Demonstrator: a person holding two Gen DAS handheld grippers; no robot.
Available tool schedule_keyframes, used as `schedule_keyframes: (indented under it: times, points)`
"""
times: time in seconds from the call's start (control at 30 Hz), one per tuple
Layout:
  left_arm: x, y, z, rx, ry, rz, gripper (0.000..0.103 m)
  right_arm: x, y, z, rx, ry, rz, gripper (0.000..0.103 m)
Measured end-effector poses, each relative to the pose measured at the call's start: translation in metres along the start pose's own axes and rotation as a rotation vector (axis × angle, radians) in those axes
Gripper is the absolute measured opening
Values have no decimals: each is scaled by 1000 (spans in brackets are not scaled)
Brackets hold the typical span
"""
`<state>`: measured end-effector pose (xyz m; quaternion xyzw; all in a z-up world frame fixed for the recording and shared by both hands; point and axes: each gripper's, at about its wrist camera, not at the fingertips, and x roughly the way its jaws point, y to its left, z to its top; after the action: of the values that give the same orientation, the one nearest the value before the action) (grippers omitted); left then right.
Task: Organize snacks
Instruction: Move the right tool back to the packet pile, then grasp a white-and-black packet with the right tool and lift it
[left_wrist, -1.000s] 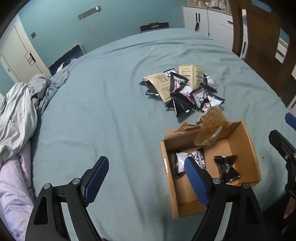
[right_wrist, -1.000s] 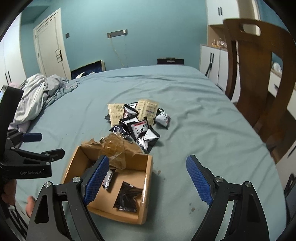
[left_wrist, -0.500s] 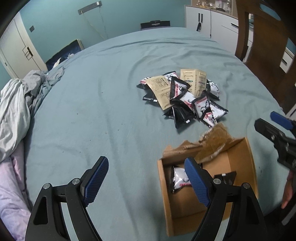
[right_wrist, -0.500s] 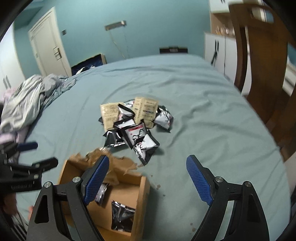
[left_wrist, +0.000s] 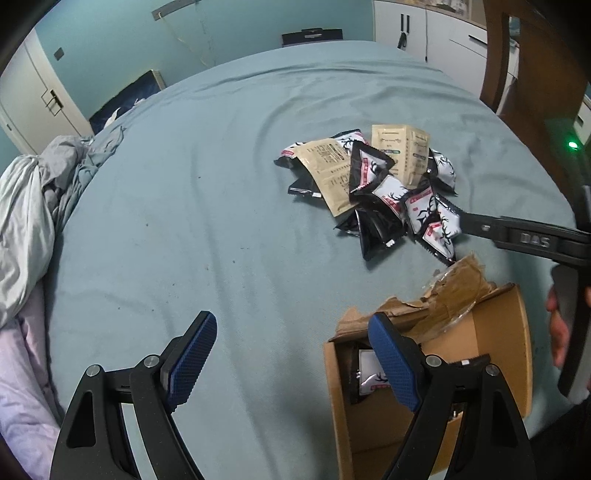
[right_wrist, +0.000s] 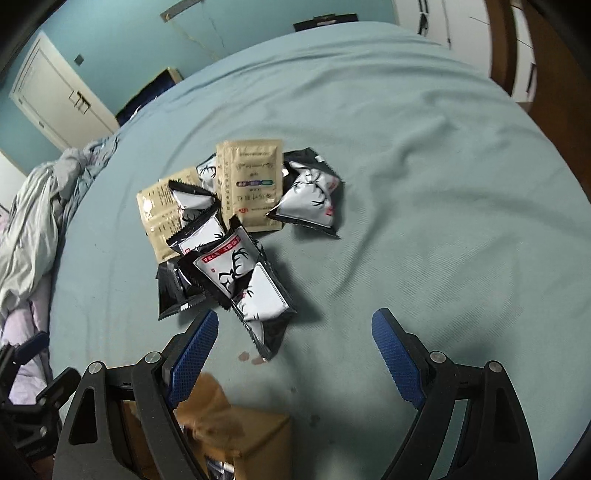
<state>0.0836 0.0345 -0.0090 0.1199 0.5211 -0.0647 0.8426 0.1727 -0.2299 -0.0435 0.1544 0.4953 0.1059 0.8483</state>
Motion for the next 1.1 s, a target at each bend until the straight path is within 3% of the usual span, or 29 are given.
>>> schedule_keyframes:
  times: [0.37,0.43,0.5,0.57,0.77,0.8,0.87,1.1]
  points:
    - [5,5,2,-27,9,-10,85,27,18,16,-89,23,-19,83]
    - [4,6,2,-28,3,-4,85,30,17,14,-92,36,-11,69]
    - [3,7,3,-27,-5,-3,85,35,20,14,-96,67,5,46]
    - [3,9,6,-27,-16,-5,85,35,21,13,-103,77,9,35]
    - [6,17,14,-44,-40,-15,85,-7,23,11,-87,-72,57,30]
    - [8,17,15,-36,-45,-18,85,-19,22,10,-80,-110,59,11]
    - [12,15,18,-15,-50,-33,85,-37,20,6,-71,-150,59,7]
    - [39,-2,45,58,-33,-78,85,-73,9,-22,-53,-188,47,6]
